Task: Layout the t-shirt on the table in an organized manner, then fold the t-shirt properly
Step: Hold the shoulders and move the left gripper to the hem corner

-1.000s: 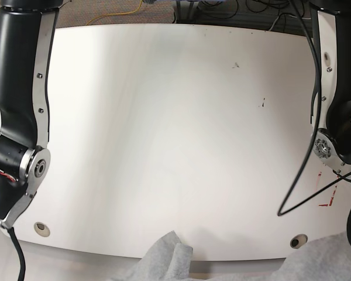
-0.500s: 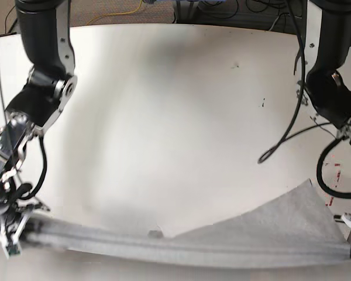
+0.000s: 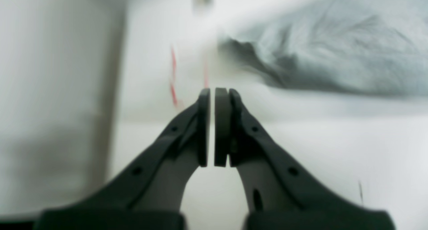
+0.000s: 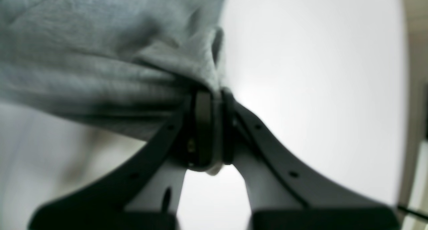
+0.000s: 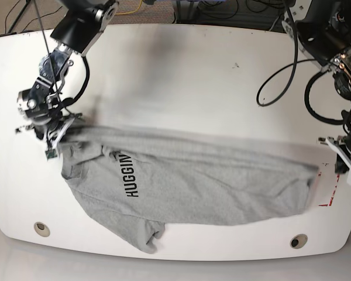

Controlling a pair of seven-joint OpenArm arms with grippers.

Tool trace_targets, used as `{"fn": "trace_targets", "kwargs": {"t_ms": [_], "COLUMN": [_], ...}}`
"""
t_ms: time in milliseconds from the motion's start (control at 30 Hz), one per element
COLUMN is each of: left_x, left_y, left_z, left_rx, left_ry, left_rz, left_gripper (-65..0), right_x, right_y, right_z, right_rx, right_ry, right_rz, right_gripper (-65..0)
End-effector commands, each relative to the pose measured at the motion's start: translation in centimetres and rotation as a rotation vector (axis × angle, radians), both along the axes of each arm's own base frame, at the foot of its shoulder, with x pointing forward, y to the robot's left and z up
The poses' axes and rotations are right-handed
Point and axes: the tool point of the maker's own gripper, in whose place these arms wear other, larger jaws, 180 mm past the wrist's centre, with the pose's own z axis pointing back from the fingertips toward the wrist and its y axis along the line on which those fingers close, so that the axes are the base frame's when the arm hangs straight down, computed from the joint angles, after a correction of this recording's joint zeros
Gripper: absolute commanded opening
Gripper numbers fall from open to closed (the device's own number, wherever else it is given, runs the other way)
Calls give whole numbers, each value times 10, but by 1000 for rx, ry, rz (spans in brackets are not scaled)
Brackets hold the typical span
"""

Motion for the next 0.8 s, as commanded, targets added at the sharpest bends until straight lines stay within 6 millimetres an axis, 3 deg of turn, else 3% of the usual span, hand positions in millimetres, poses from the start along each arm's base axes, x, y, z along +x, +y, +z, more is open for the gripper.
{"fn": "trace_targets", "kwargs": {"t_ms": [0,267,467,767], "left_x": [-10,-57,-77,-90], "left_y": [1,10,10,10], "left_z": [-1,-49,-66,-78], "left_rx": [-11,-24,-25,-25], "left_ry": [-20,103,152,197], "left_rz": [-15,12,7,7], "left_gripper": [-650,-650,-650,-650], "right_x": [-5,-47,-65,-76], "right_y": [2,21,24,29], "right_z": [-3,-41,-46,-47], "right_rx": [13,68,63,64], "right_ry": [-27,74,100,110], "right_rz": [-4,-13,-14,-16], "right_gripper": [-633,-634,-634,-631]}}
